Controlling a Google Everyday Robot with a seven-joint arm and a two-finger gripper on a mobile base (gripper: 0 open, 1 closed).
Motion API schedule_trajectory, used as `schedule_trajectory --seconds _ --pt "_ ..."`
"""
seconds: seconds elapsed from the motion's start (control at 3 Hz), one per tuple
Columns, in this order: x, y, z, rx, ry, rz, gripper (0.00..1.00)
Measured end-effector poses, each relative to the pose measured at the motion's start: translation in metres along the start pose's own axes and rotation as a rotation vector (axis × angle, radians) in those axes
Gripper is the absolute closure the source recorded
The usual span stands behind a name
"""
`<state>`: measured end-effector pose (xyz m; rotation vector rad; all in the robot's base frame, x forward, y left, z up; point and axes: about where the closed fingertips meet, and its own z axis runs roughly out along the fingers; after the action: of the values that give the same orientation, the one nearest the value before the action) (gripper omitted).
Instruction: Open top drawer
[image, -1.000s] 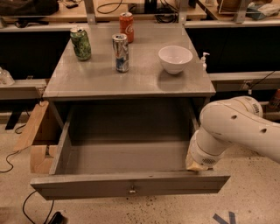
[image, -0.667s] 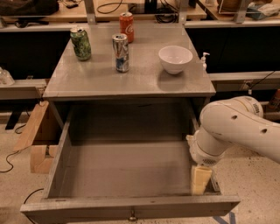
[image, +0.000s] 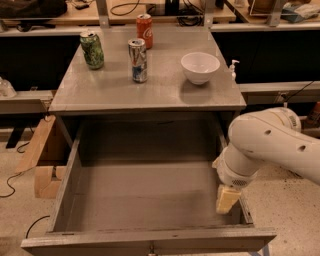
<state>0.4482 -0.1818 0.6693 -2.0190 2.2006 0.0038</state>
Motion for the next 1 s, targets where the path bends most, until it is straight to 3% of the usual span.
schedule_trajectory --seconds 0.33,0.67,1.0 --pt "-0.003 -0.010 -0.013 0.012 0.027 -0.016 0.47" --pt "-0.003 -0.032 -0.058 0.044 0.041 -0.051 0.71" --pt "0.015 -0.052 -0.154 0.110 0.020 -0.085 0.99"
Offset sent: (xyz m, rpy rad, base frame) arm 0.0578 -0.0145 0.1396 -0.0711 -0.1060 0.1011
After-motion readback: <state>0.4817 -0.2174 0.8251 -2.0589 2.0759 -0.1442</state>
